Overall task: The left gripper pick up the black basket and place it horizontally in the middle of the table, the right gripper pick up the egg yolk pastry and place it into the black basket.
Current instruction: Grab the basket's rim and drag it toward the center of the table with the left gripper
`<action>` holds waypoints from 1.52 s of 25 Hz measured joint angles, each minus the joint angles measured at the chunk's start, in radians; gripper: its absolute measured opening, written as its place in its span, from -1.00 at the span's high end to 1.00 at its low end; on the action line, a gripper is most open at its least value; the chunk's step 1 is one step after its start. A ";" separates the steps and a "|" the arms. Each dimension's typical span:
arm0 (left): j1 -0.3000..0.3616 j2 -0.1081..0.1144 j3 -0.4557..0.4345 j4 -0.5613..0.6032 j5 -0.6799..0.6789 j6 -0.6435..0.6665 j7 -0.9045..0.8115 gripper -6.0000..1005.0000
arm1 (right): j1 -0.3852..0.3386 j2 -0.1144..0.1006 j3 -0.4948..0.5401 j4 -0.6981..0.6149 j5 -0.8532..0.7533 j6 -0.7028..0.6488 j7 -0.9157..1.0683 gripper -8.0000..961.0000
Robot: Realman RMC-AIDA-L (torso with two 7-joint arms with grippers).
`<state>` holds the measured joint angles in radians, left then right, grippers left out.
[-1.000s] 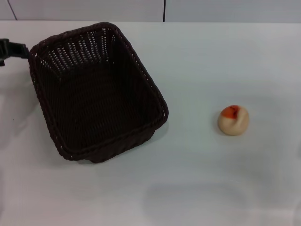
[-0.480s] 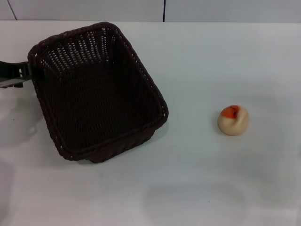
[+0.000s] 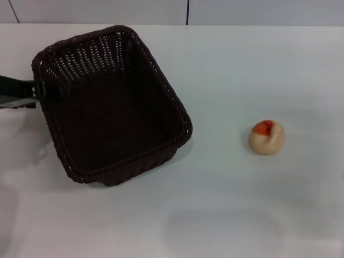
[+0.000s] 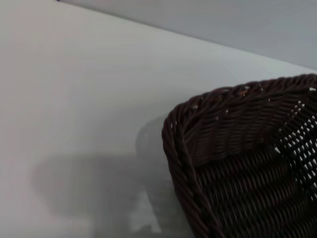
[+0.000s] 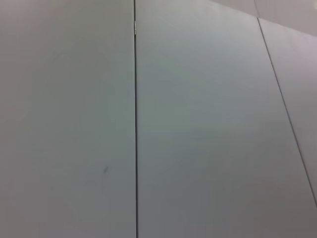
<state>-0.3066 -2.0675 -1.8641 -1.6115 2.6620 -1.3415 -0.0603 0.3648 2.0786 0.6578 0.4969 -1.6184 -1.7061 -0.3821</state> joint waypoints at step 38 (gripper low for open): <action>-0.024 0.004 0.052 0.074 0.006 0.021 0.039 0.22 | 0.020 -0.002 -0.011 0.000 -0.010 -0.026 -0.006 -0.09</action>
<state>-0.3308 -2.0634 -1.8119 -1.5374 2.6679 -1.3210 -0.0211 0.3848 2.0769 0.6469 0.4971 -1.6283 -1.7316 -0.3885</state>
